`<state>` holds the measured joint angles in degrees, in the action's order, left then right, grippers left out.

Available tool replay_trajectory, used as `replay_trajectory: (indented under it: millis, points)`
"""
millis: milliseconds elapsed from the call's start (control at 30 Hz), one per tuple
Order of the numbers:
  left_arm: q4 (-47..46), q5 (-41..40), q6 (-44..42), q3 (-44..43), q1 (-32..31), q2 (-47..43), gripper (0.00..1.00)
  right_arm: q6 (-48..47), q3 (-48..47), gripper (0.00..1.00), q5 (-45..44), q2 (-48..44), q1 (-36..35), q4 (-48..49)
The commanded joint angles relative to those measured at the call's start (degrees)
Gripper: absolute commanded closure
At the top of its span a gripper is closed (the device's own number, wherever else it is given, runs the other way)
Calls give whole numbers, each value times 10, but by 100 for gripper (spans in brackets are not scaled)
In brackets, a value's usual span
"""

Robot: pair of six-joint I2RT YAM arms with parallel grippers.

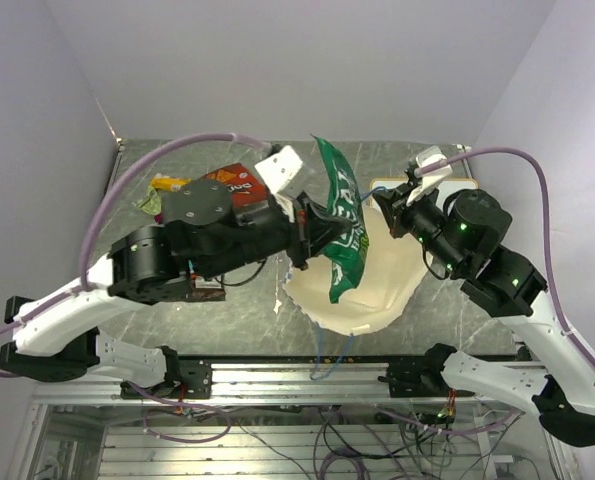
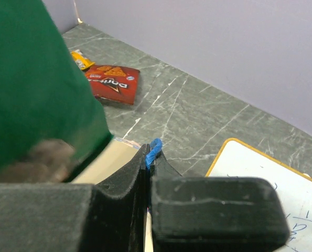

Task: Take the snacks out of the paper bag
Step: Take out the snack from the paper bag, then place the snack at the center of the board.

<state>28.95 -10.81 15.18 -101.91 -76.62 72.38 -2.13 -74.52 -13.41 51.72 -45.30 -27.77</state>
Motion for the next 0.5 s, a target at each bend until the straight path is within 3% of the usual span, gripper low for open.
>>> replay_trajectory:
  millis: [0, 267, 367, 467]
  points:
    - [15, -28, -42, -45, 3, -21, 93, 11, -13, 100, -40, 22, -1, -11]
    - [67, -311, -78, -127, 16, -12, 93, 20, -35, 100, -143, 89, -1, -62]
    - [96, -346, -91, -159, 53, 3, 93, 25, -38, 100, -175, 100, -1, -71]
    - [130, -321, -78, -171, 132, 8, 93, 28, -47, 96, -191, 105, -1, -81]
